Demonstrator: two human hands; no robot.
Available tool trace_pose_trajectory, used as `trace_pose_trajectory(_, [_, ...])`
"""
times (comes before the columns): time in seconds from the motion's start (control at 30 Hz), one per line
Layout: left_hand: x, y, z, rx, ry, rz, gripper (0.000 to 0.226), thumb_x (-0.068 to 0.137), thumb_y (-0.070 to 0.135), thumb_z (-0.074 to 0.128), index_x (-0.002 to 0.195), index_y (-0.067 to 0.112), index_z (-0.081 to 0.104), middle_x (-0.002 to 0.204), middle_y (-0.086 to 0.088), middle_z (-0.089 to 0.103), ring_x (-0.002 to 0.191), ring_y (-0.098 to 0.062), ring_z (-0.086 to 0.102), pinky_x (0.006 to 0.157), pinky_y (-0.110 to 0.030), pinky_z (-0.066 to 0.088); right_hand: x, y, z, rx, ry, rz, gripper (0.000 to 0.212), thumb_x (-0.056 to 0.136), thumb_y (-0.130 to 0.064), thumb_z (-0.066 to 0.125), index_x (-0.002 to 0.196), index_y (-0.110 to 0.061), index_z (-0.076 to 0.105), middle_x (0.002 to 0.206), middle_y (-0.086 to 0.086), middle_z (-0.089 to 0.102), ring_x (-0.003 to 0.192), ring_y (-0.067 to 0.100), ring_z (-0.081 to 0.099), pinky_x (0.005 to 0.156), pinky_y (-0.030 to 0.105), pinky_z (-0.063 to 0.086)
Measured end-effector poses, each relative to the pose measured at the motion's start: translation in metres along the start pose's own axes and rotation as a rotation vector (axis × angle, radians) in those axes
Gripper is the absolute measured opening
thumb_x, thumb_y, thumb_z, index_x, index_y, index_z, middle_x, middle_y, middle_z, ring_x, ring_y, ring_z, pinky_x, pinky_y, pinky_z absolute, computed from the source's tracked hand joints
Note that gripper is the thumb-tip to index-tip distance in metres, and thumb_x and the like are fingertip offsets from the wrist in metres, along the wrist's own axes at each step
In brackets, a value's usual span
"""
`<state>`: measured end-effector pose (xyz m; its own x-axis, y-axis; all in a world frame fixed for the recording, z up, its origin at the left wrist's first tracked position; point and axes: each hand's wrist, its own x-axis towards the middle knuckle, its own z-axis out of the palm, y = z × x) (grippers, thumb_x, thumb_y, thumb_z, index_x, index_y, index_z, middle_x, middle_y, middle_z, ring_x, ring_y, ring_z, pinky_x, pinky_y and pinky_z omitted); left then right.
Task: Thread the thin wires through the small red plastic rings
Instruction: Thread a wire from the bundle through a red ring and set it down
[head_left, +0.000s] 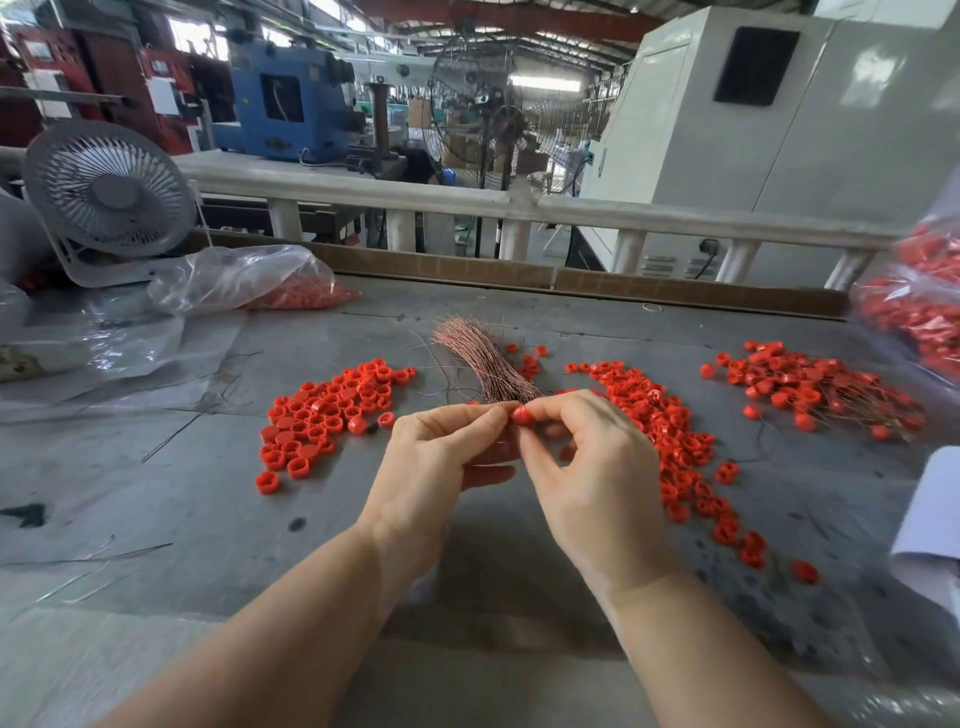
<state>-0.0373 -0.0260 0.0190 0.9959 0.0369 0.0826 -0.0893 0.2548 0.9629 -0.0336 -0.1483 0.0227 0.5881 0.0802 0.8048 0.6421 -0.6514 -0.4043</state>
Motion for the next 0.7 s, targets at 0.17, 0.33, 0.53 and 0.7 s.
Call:
trace_pose_trajectory(0.17, [-0.0032,0.0028,0.0006,0.009,-0.032,0.000,0.026,0.089,0.012,0.054,0.078,0.015,0.077,0.077,-0.008,0.073,0.069,-0.015,0.068,0.059,-0.020,0.053,0.0006,0.0015,0.0001,0.016,-0.010,0.034,0.006,0.074,-0.012,0.064,0.076,-0.007,0.066,0.070,0.002,0.063,0.063,0.019,0.059,0.060,0.033,0.052])
trace_pose_trajectory(0.33, [-0.0027,0.0012,0.0005,0.021,-0.034,-0.002,0.023,0.089,0.010,0.055,0.080,0.011,0.075,0.076,-0.010,0.072,0.067,-0.016,0.067,0.060,-0.022,0.053,-0.0003,0.0033,-0.0002,-0.023,-0.052,0.031,0.005,0.073,-0.008,0.067,0.072,-0.005,0.063,0.068,0.004,0.062,0.063,0.021,0.058,0.060,0.033,0.050])
trace_pose_trajectory(0.53, [-0.0032,0.0008,0.0007,0.066,-0.026,0.007,0.020,0.088,0.010,0.056,0.081,0.008,0.075,0.073,-0.010,0.071,0.064,-0.013,0.066,0.059,-0.021,0.053,0.0000,0.0024,0.0001,-0.077,-0.093,0.011,0.012,0.072,-0.003,0.070,0.068,-0.003,0.060,0.065,0.008,0.059,0.061,0.025,0.055,0.058,0.031,0.045])
trace_pose_trajectory(0.7, [-0.0040,0.0013,0.0014,0.089,-0.019,0.024,0.019,0.088,0.008,0.057,0.083,0.008,0.075,0.071,-0.009,0.071,0.061,-0.011,0.066,0.057,-0.020,0.053,-0.0005,0.0023,0.0005,-0.113,-0.095,0.009,0.016,0.071,0.000,0.073,0.065,-0.002,0.058,0.063,0.008,0.057,0.060,0.025,0.053,0.058,0.025,0.034])
